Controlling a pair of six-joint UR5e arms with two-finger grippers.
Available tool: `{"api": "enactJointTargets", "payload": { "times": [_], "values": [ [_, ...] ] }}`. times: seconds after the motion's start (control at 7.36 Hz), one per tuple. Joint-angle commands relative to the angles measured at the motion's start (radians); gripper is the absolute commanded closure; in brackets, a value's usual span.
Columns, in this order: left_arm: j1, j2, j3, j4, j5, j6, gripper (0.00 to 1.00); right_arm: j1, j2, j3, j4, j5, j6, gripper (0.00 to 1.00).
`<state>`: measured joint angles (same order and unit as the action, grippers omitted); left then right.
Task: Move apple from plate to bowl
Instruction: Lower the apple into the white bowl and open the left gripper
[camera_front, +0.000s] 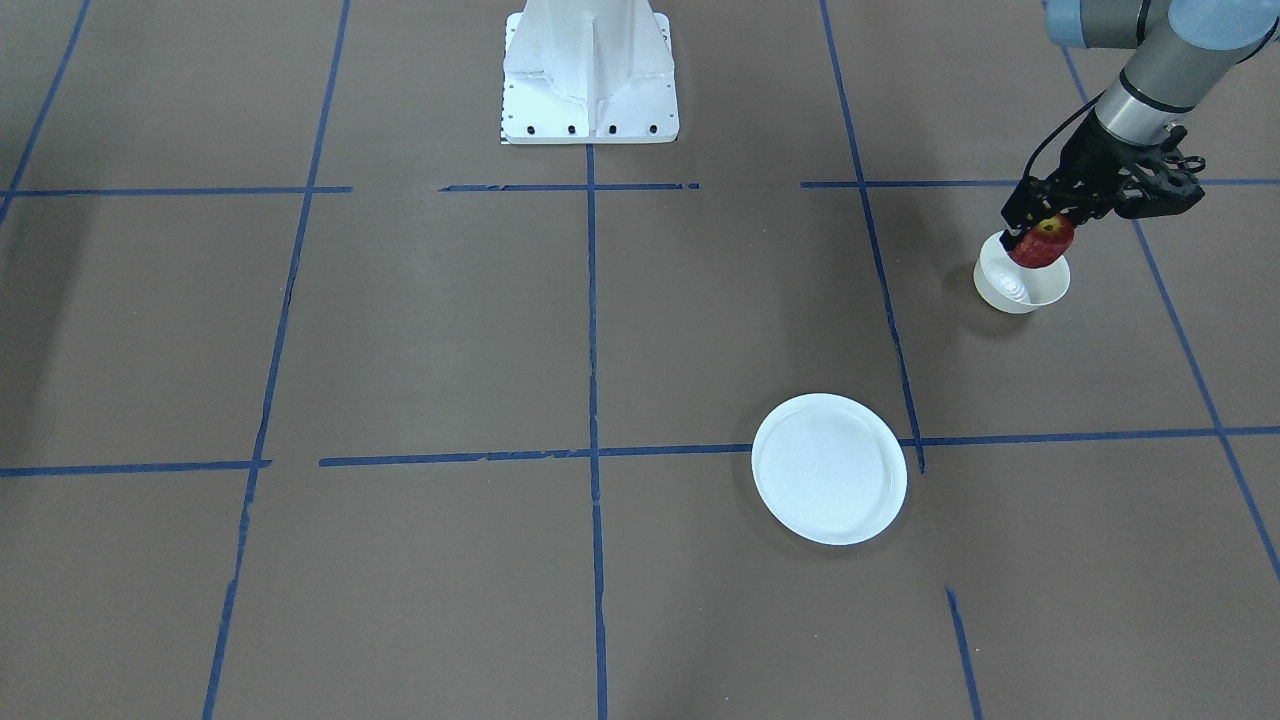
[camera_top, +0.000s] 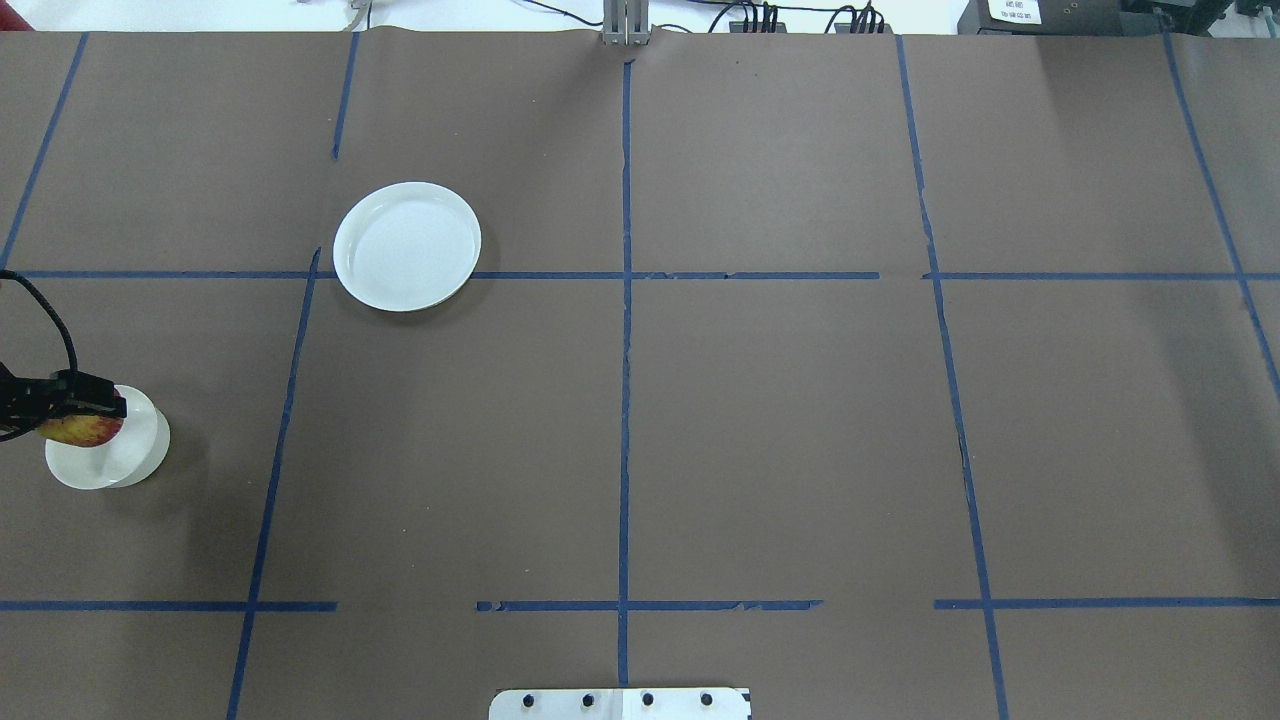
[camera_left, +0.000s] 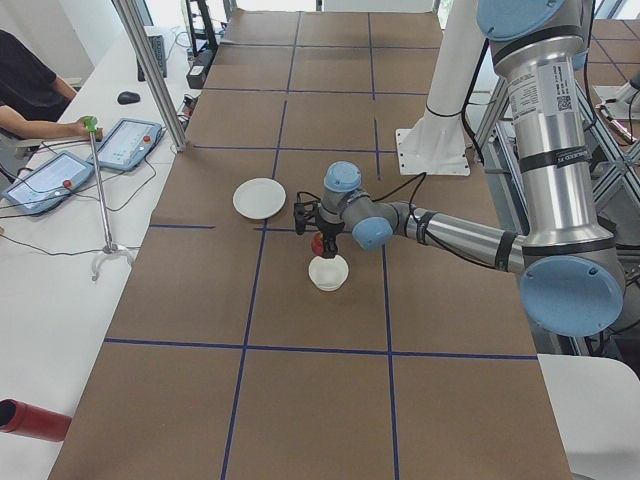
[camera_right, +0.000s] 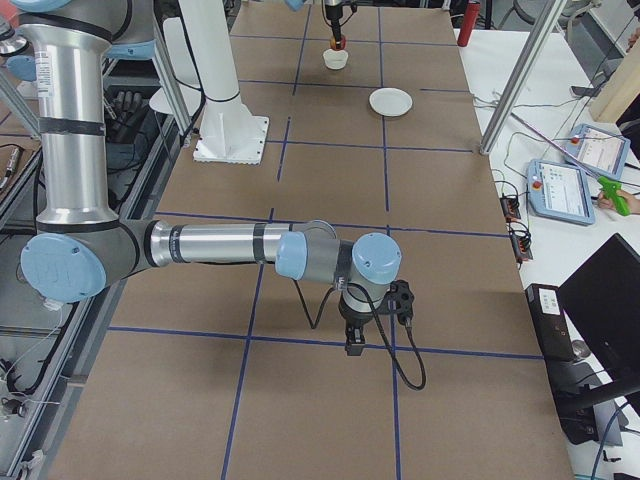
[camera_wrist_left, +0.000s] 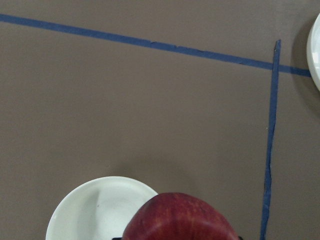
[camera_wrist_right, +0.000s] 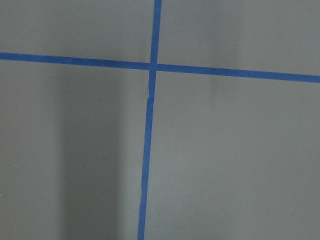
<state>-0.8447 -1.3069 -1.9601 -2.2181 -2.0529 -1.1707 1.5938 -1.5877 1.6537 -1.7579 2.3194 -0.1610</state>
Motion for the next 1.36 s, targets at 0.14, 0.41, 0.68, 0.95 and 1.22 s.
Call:
{"api": "enactJointTargets", "payload": {
  "times": [0.14, 0.41, 0.68, 0.95, 1.22],
  "values": [
    [0.019, -0.006, 0.069, -0.025, 0.007, -0.004, 1.00, 0.000, 0.000, 0.000, 0.000, 0.000, 0.000, 0.00],
    [0.039, -0.025, 0.102, -0.026, 0.007, -0.004, 1.00, 0.000, 0.000, 0.000, 0.000, 0.000, 0.000, 0.00],
    [0.047, -0.037, 0.118, -0.026, 0.005, -0.003, 1.00, 0.000, 0.000, 0.000, 0.000, 0.000, 0.000, 0.00],
    [0.047, -0.058, 0.151, -0.026, 0.005, 0.000, 1.00, 0.000, 0.000, 0.000, 0.000, 0.000, 0.000, 0.00],
    [0.047, -0.060, 0.162, -0.028, 0.005, 0.002, 0.92, 0.000, 0.000, 0.000, 0.000, 0.000, 0.000, 0.00]
  ]
}}
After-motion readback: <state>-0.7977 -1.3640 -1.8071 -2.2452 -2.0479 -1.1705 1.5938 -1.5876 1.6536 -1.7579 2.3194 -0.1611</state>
